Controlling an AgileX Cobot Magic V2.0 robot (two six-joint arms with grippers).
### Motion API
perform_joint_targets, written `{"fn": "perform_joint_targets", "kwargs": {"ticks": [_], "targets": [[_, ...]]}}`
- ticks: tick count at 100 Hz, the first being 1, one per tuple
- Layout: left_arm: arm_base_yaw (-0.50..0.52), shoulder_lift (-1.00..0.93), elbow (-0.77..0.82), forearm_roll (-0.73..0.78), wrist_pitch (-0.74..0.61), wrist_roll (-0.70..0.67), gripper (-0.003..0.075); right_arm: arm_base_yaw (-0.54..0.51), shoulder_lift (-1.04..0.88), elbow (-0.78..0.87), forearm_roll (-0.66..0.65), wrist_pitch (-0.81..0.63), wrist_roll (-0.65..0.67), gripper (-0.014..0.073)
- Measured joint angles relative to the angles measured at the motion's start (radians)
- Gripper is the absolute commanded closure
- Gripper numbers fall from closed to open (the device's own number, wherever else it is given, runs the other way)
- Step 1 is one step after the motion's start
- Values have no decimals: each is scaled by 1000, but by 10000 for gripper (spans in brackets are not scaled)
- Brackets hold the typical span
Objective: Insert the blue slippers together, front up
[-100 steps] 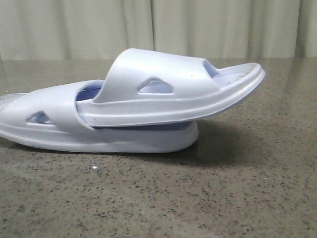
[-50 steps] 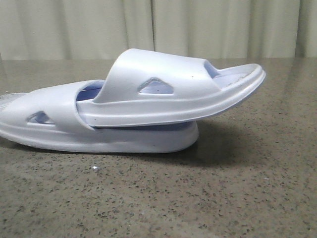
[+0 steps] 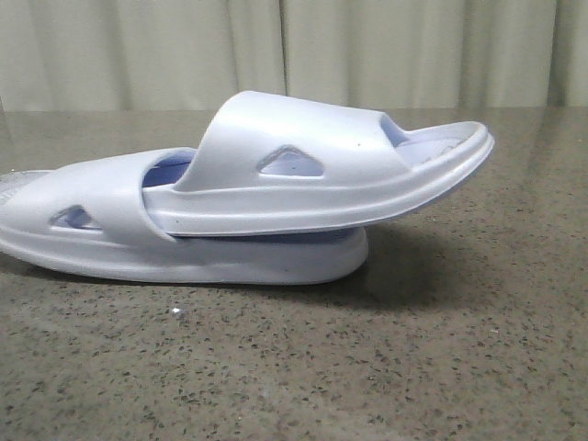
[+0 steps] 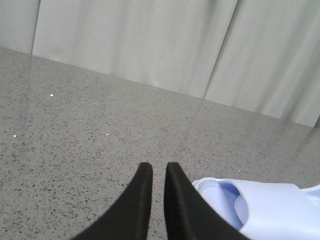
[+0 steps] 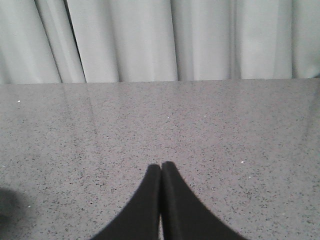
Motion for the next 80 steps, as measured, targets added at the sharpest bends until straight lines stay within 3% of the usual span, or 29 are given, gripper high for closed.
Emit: {"fn": "perform_joint_targets", "kwargs": {"ticks": [26,44,51,68,80], "targets": [[0,0,4,28,-64,0,704,0,0,0,0,0,0,701],[0,-35,4,253,-75,-56,704,0,0,0,0,0,0,701],[0,-64,4,440,-68,-204,704,0,0,0,0,0,0,701],[0,-148,4,1066,11,-818,704,0,0,0,0,0,0,701],[0,-178,10,1333,63,-1050,704,0,0,0,0,0,0,701]]}}
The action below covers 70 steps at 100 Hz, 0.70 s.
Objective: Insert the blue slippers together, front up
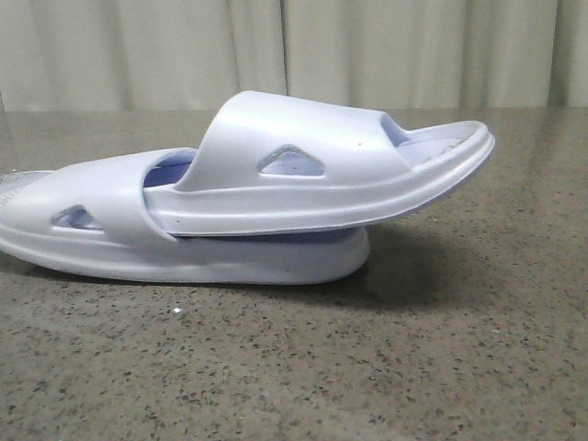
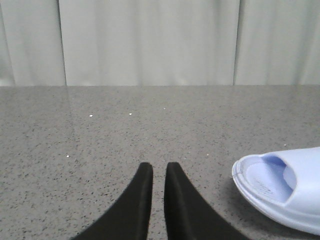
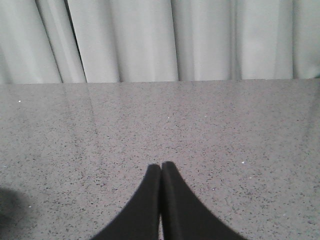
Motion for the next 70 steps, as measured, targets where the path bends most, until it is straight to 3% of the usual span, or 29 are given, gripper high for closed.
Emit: {"fn": "perform_joint_targets", "kwargs": {"ticks": [44,70], "targets": [[33,-6,84,207,-83,-208,704,0,0,0,0,0,0,701],[35,-6,84,234,-84,-224,704,0,0,0,0,0,0,701]]}}
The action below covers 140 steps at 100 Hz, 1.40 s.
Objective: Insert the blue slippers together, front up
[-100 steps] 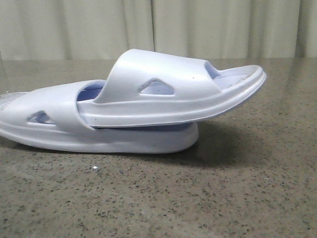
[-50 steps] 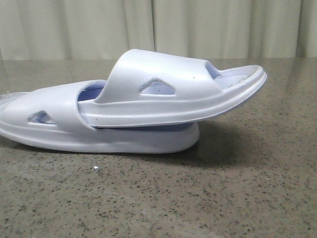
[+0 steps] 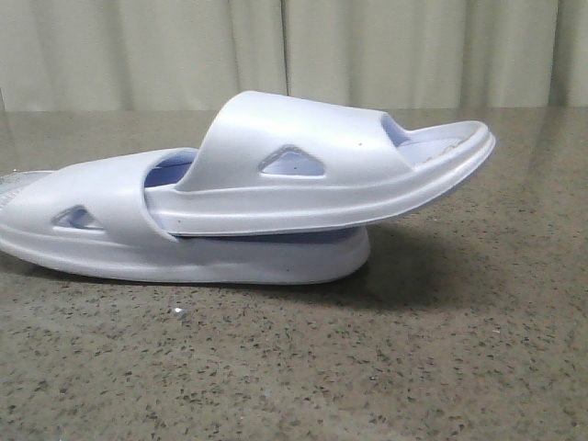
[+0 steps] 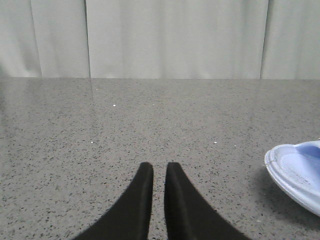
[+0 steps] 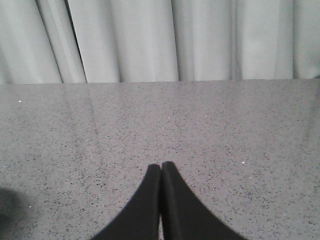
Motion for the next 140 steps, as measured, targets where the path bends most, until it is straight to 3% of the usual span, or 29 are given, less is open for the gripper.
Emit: {"fn": "perform_joint_targets", "kwargs": {"ticks": [104,122,140], "targets": [[0,0,0,0,0,-2,704,0,0,0,-9,0,0,701],[0,0,0,0,0,-2,704,-27,0,36,-9,-84,0,701],[0,0,0,0,0,-2,704,-118,0,101,122,-153,-116,701]]}}
